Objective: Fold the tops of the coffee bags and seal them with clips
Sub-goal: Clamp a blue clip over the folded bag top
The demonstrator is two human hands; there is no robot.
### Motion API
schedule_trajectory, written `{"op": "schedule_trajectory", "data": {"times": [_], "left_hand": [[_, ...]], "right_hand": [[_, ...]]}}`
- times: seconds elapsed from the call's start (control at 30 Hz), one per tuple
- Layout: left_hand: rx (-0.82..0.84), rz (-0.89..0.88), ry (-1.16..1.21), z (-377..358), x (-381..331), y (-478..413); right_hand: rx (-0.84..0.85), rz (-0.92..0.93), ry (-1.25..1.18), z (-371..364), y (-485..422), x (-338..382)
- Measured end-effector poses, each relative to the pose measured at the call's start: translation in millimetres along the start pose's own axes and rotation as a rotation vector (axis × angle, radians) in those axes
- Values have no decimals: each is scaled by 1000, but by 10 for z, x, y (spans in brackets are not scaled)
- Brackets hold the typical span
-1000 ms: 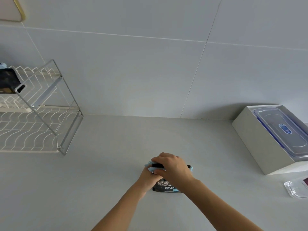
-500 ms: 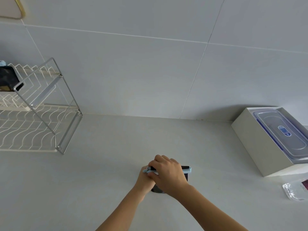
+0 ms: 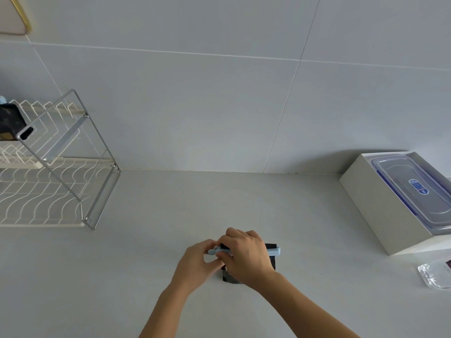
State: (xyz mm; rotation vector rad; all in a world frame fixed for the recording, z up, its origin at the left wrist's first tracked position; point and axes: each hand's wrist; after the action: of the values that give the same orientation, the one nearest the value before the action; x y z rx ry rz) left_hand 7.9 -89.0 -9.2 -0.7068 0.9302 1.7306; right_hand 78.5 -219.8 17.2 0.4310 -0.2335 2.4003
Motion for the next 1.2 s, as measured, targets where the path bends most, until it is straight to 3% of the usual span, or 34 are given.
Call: {"op": "schedule_trajectory", "data": {"times": [0.1, 0.3, 0.73, 0.9, 1.2], "left_hand": [[-123, -29, -310, 68, -85, 60], [117, 35, -549, 255, -261, 44], [239, 70, -570, 298, -354, 65], [241, 142, -436, 244, -363, 38], [145, 163, 204, -39, -106, 19]], "right_hand": [[-10, 15, -17, -2, -11, -9], [-6, -1, -25, -1, 21, -37], [-64, 21, -3, 0, 12, -52], [-90, 2, -5, 6, 18, -43], [-40, -109, -282, 84, 66, -64]]}}
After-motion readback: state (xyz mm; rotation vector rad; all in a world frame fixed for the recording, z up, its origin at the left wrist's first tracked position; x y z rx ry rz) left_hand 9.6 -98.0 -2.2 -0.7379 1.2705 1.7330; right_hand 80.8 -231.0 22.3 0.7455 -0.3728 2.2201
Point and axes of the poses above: each hand's wrist, its own y-axis away from the middle knuckle, its own z-axis out of the back of the hand, x = y × z, and after that the axes turned 4 degrees about x, right-handed
